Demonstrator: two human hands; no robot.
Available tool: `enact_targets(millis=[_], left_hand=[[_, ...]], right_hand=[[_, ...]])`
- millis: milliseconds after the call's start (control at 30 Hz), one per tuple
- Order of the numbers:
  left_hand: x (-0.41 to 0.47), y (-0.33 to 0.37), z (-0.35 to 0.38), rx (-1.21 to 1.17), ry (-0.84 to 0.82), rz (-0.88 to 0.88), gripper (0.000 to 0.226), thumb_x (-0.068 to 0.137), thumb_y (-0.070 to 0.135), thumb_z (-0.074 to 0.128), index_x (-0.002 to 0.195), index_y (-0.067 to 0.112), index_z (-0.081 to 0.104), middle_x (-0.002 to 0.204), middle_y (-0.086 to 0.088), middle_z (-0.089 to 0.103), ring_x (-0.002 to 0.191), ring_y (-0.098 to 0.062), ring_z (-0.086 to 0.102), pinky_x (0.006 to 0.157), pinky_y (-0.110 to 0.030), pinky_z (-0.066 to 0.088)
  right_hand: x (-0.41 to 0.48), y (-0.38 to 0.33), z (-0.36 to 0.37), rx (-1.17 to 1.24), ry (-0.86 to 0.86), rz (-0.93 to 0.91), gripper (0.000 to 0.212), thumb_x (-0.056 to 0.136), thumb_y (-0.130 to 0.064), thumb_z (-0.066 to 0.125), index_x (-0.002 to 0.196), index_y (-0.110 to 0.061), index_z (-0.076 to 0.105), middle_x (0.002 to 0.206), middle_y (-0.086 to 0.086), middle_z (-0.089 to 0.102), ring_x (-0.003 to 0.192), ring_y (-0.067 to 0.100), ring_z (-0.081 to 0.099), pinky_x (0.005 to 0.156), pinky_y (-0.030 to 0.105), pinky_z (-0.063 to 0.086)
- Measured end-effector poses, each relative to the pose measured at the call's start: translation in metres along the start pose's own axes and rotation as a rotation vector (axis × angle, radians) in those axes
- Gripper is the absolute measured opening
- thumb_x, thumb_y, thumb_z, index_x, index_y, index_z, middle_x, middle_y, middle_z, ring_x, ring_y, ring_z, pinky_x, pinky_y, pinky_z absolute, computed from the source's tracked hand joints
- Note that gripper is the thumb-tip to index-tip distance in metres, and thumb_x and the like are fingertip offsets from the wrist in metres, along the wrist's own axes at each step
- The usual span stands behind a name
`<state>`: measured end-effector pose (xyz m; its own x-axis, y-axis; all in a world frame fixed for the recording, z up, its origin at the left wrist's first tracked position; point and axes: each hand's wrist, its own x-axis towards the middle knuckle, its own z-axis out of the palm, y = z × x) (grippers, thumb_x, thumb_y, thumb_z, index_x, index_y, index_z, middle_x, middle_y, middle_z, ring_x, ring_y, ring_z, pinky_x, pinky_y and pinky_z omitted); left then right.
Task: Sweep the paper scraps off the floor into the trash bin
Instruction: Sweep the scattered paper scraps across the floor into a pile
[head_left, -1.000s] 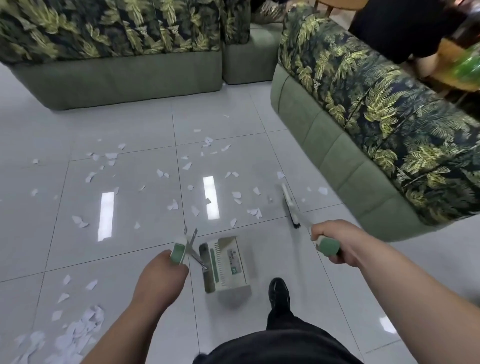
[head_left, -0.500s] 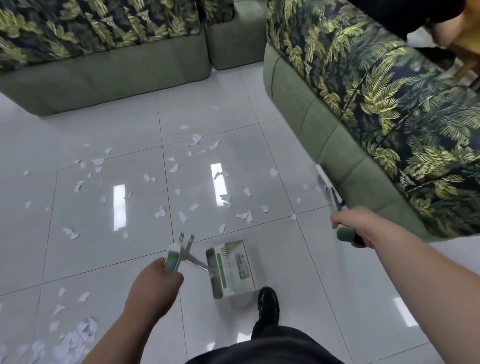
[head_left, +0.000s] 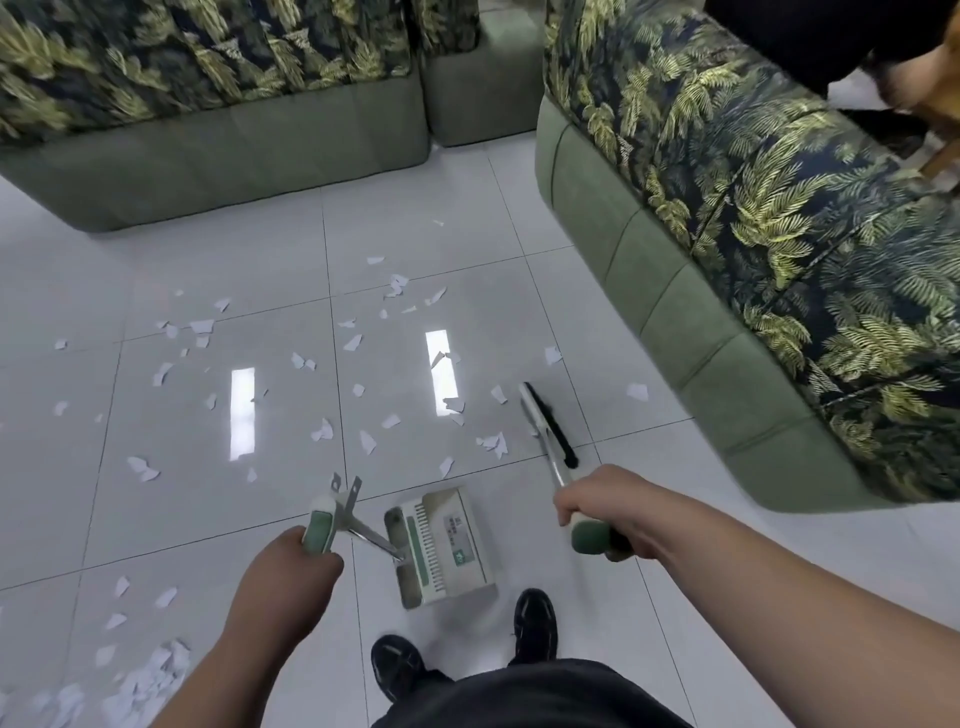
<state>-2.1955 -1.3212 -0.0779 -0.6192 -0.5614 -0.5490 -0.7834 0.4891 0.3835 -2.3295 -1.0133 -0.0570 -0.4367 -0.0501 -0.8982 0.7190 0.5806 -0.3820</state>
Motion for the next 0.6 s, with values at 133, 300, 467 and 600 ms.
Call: enact_targets(millis=[133,300,467,600], left_hand=[[0.003,-0.014,-0.016,-0.023,-0.002,-0.001,0.010,0.074,0.009,0.052,0.072,0.012,0.043,0.054,-0.002,0.043,0.051,-0.025,0.038,0.055,-0.033,0.034],[0.010,-0.027,-0.030,-0.037,-0.004,0.014,0.009,0.073,0.008,0.052,0.072,0.012,0.043,0.055,-0.002,0.043,0.051,-0.025,0.039,0.054,-0.033,0.035],[0.015,-0.023,-0.029,-0.009,-0.016,0.039,0.007,0.077,0.007,0.053,0.075,0.009,0.047,0.059,-0.005,0.048,0.053,-0.026,0.043,0.055,-0.031,0.033],[0.013,-0.012,-0.023,-0.002,-0.014,0.059,0.008,0.078,0.006,0.053,0.075,0.009,0.046,0.060,-0.006,0.048,0.053,-0.025,0.041,0.054,-0.030,0.031]], right_hand=[[-0.003,-0.027,0.028,0.141,-0.015,-0.004,0.011,0.075,-0.004,0.063,0.081,-0.012,0.057,0.072,0.010,0.050,0.054,0.023,0.043,0.045,0.018,0.033],[-0.006,-0.042,0.032,0.359,0.005,0.005,0.023,0.076,-0.005,0.060,0.098,-0.011,0.060,0.070,0.015,0.054,0.041,0.019,0.042,0.041,0.017,0.033],[-0.010,-0.039,0.009,0.410,0.107,0.001,0.029,0.077,-0.006,0.061,0.105,-0.010,0.063,0.061,0.013,0.056,0.038,0.019,0.041,0.040,0.016,0.032],[0.002,-0.027,-0.018,0.313,0.251,0.006,0.017,0.071,-0.006,0.064,0.087,-0.012,0.060,0.076,0.016,0.056,0.053,0.022,0.046,0.045,0.018,0.034]])
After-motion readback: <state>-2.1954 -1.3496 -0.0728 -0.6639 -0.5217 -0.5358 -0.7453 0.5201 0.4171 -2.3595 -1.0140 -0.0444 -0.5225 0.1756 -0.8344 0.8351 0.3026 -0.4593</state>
